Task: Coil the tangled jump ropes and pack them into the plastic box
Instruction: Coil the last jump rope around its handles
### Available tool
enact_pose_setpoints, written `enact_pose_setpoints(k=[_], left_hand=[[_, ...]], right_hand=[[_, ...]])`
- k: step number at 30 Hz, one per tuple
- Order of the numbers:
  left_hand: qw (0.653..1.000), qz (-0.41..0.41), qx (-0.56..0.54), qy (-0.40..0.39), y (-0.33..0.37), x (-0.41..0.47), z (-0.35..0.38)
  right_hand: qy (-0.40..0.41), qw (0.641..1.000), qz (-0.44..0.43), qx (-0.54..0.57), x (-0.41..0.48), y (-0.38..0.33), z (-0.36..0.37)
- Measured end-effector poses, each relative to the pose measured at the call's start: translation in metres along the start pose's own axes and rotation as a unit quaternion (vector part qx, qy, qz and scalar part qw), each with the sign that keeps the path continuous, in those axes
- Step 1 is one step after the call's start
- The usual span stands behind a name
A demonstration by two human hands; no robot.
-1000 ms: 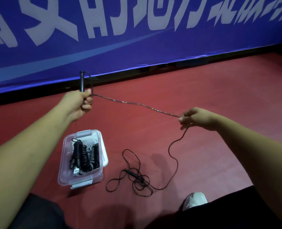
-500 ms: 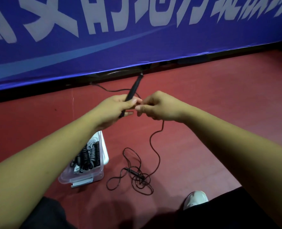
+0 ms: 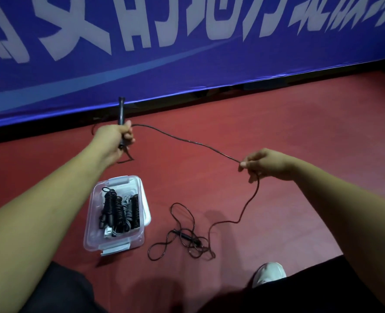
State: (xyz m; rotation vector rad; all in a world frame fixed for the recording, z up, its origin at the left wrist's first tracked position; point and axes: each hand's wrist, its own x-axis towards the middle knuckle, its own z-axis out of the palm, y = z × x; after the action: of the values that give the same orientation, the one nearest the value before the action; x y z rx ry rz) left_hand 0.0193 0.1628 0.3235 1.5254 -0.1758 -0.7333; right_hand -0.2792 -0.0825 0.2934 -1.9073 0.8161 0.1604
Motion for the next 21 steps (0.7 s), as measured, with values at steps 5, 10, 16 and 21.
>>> enact_pose_setpoints(k=[5, 10, 16, 21], left_hand=[[0.889, 0.043, 0.453, -0.041, -0.010, 0.004, -0.005], [0.836, 0.100, 0.537, -0.049, 0.004, -0.024, 0.033], [0.967, 0.047, 0.125, -0.216, -0.011, -0.049, 0.058], [0.947, 0.049, 0.148, -0.281, -0.015, -0.065, 0.075]], right_hand=[[0.069, 0.995, -0.065, -0.007, 0.003, -0.039, 0.016], [0.028, 0.960, -0.098, -0.262, -0.003, -0.085, 0.029], [-0.016, 0.973, -0.156, -0.171, -0.017, -0.104, 0.044], [0.071, 0.975, -0.206, -0.046, -0.010, -0.114, 0.049]])
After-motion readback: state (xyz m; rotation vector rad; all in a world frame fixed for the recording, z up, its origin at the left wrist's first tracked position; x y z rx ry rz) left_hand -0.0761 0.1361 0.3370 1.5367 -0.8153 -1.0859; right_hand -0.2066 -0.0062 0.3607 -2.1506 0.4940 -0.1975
